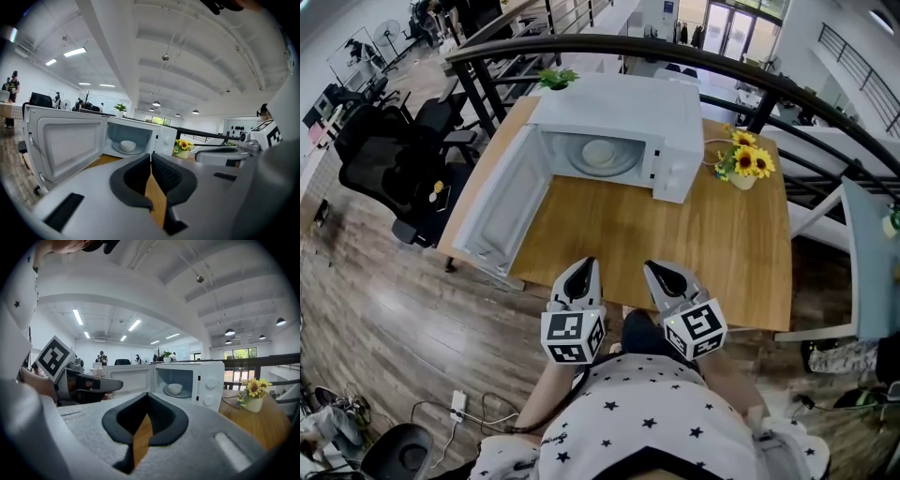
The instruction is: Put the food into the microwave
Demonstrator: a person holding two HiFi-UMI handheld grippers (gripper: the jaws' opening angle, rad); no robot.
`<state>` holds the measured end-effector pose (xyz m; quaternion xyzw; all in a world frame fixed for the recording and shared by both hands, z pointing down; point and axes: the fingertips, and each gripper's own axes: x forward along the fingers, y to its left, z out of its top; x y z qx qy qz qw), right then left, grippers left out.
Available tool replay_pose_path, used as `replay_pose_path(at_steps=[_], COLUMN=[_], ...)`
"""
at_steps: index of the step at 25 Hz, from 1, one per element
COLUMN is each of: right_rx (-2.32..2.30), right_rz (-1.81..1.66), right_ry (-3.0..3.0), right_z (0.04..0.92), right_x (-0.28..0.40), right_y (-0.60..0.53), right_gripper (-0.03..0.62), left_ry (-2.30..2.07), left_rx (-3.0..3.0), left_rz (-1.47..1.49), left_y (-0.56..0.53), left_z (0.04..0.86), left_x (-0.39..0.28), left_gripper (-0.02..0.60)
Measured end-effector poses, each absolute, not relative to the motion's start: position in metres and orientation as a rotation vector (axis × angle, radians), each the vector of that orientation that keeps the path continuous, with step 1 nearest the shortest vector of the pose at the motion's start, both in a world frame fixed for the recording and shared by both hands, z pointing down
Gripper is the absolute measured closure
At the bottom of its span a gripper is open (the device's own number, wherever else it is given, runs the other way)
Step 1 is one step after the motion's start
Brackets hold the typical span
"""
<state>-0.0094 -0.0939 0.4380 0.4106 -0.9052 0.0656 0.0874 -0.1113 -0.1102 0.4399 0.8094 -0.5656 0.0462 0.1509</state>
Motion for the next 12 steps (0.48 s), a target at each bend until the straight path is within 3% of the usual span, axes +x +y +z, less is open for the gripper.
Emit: replay_pose_path(at_steps=[12], right_rx=[1.219], right_rz=[0.199], right_ry=[-2.698], right_z=[0.4377], right_x=[-0.0072], right_y=[-0.0973], right_gripper=[0.589], left_ry=[-1.619], left_rx=[2.324], left_rz=[0.141], left_y=[-0.1118], left_z=[0.4415], left_x=[-0.1084], left_gripper=[0.571])
